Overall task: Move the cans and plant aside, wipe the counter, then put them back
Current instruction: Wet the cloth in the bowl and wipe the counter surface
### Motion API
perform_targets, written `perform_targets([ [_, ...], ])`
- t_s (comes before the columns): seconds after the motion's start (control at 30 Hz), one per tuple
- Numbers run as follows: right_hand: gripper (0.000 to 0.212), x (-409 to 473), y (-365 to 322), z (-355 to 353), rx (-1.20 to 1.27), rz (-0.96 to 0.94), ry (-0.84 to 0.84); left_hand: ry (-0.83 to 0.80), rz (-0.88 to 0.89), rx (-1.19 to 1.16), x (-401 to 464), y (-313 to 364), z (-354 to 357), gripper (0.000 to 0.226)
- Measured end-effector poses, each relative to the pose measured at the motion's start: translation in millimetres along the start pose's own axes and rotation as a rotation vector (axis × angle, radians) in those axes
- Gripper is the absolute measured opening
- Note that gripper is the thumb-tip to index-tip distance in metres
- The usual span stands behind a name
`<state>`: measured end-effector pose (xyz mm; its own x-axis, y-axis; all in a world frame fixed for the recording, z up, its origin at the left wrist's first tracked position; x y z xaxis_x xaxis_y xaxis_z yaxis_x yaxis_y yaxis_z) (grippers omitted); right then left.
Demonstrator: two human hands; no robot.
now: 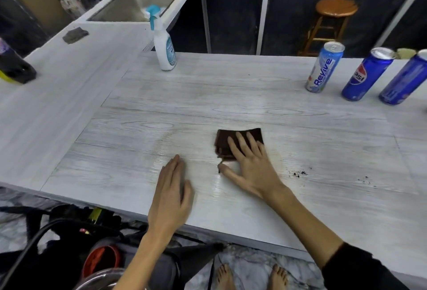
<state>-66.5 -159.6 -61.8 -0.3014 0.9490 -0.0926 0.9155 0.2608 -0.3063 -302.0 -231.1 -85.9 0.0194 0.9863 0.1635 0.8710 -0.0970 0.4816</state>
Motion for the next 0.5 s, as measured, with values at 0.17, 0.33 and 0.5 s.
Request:
perform_targets([
  [0.17, 0.084, -68, -15, 16, 0.015, -0.224, -0.062, -0.042, -0.037, -0.031, 0, -2, 1, 0.061],
  [0.33, 0.079, -100, 32, -2, 0.019, -0.093, -0.049, -0.057, -0.043, -0.041, 1, 0, 3, 0.058],
  [0.5, 0.084, -46, 4, -2, 0.043, 0.041, -0.001, -0.034, -0.035, -0.012, -1, 0, 1, 0.058],
])
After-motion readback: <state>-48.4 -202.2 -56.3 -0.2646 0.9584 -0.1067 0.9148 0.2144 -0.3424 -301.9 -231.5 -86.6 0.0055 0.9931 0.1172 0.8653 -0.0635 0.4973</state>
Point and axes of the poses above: each hand's wrist, its own x-axis towards the middle knuckle, its own z-axis out of the palm, y = z × x, the point moved 2 cm from there along x, towards the middle knuckle, and after that the axes turned 1 degree about z, right-handed, at the moved point
